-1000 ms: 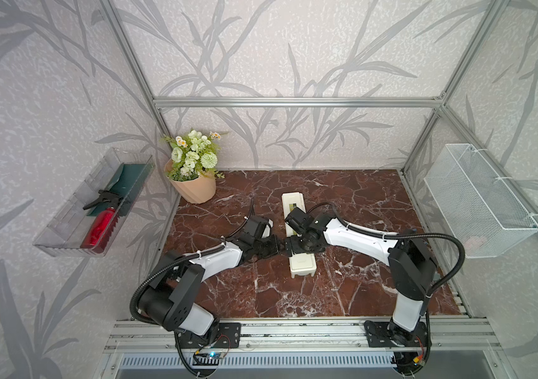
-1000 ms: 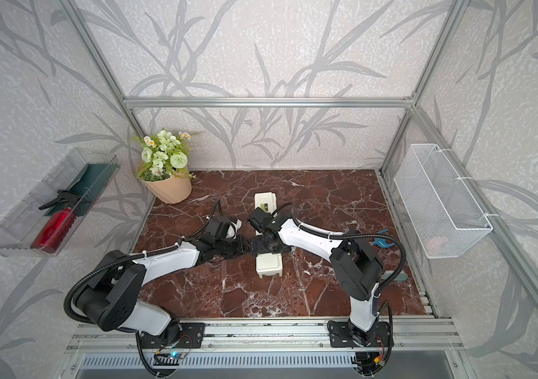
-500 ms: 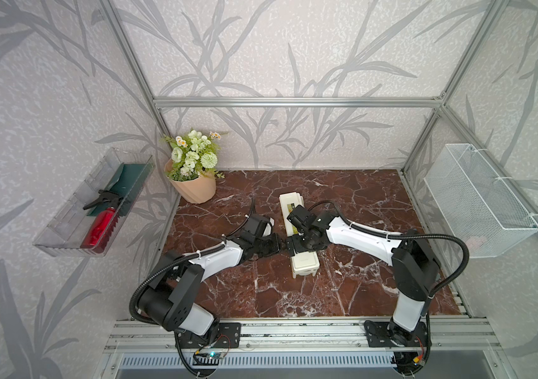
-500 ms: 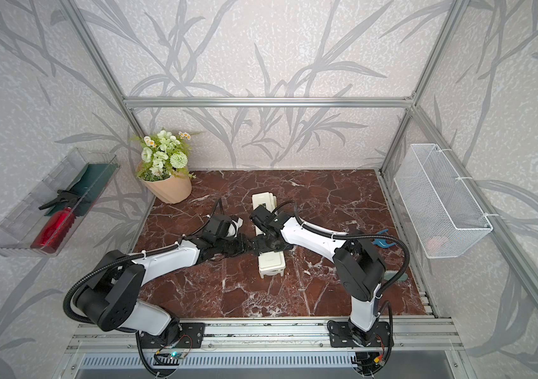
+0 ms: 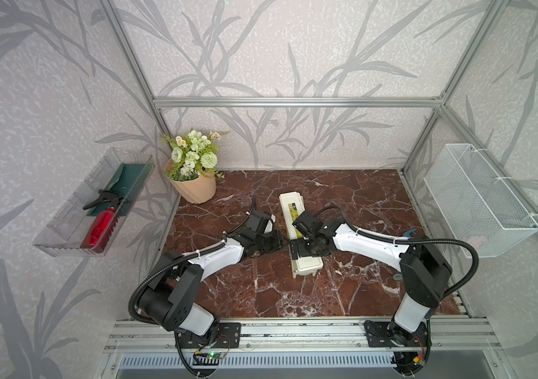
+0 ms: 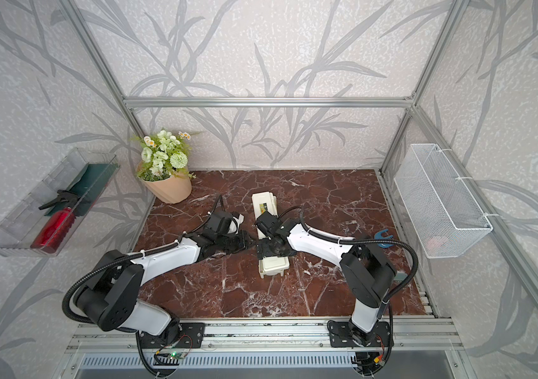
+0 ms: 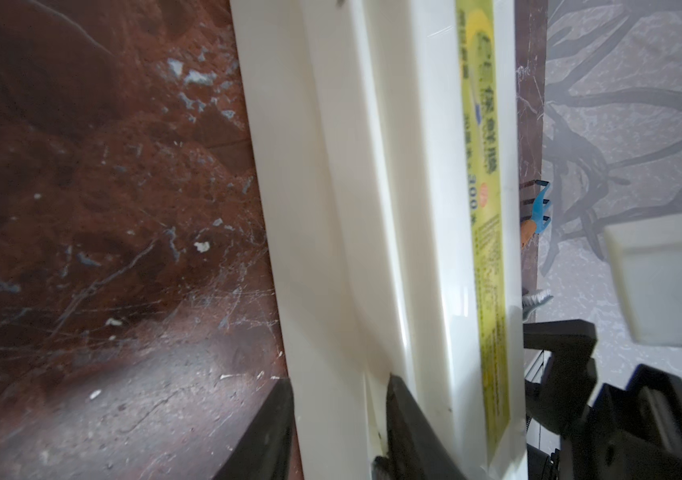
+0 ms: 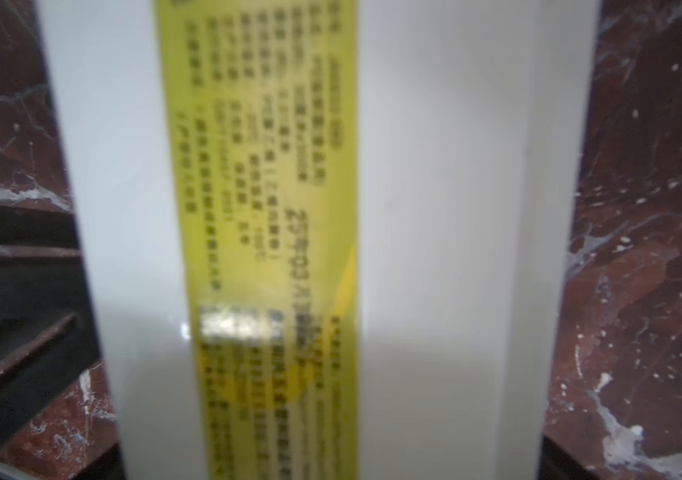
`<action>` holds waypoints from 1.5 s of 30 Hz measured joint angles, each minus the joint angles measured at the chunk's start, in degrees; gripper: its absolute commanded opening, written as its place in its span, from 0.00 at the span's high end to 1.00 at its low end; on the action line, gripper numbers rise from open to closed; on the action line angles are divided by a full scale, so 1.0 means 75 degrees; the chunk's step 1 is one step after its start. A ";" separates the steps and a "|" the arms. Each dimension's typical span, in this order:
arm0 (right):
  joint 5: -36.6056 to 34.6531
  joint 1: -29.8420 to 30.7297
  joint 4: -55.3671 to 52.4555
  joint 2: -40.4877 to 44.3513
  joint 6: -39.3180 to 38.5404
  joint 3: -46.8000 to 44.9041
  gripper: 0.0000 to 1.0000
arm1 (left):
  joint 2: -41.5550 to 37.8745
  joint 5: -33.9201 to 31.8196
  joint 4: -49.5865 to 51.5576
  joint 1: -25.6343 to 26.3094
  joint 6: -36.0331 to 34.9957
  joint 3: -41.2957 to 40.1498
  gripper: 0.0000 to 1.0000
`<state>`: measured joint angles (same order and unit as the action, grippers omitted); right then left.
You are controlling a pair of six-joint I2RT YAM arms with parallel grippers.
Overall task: Put plastic wrap rolls into dispensers
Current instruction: Close the lid on the plastic wrap cutting box.
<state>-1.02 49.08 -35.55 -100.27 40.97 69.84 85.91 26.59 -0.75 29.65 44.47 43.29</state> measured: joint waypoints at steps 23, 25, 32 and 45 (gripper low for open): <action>-0.0073 0.0099 -0.0729 0.0006 0.0125 0.0589 0.01 | 0.0221 -0.0329 0.0047 -0.0003 -0.0181 0.0114 0.56; -0.0119 0.0099 -0.0825 0.0006 0.0047 0.0711 0.01 | 0.0189 -0.0353 0.0044 -0.0003 -0.0160 0.0090 0.56; -0.0140 0.0102 -0.0868 0.0003 -0.0052 0.0723 0.01 | -0.0510 -0.0455 0.0251 0.0000 -0.0125 -0.0289 0.56; 0.0015 0.0114 -0.0857 -0.0058 -0.0038 0.0737 0.05 | -0.0560 -0.0251 0.0085 0.0009 0.0204 -0.1008 0.71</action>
<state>-0.91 49.93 -41.98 -100.71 40.69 75.37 81.71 24.71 -0.12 29.71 46.00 35.73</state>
